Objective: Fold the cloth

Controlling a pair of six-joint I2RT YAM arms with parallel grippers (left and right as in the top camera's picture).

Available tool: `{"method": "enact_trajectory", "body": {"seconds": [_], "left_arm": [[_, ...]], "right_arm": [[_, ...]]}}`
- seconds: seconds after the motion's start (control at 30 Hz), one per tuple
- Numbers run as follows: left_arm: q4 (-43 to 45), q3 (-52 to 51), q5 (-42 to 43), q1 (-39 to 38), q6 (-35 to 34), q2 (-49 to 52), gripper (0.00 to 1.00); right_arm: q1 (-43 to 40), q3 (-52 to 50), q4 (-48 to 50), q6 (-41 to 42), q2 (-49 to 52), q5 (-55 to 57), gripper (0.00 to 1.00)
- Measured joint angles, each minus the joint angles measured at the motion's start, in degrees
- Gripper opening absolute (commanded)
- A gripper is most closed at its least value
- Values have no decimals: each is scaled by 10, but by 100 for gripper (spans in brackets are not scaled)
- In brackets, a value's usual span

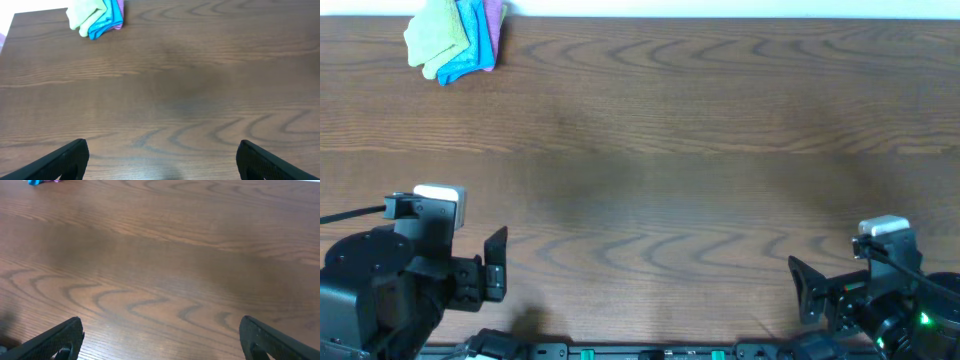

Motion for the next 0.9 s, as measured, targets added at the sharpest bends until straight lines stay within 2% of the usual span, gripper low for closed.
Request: {"method": "enact_trajectory", "body": {"seconds": [0.13, 0.3, 0.4, 0.5, 0.67, 0.9], "left_arm": [[25, 0, -3, 50, 0, -12, 95], [113, -50, -16, 119, 0, -57, 95], [183, -141, -26, 156, 0, -106, 95], [277, -273, -30, 186, 4, -169, 95], [396, -475, -23, 190, 4, -275, 95], [494, -659, 9, 190, 4, -387, 96]], "right_arm": [[0, 0, 0, 0, 0, 0, 99], [0, 0, 0, 0, 0, 0, 99], [0, -1, 0, 0, 0, 0, 99], [0, -1, -1, 0, 0, 0, 99], [0, -1, -1, 0, 0, 0, 99], [0, -2, 0, 0, 0, 0, 99]]}}
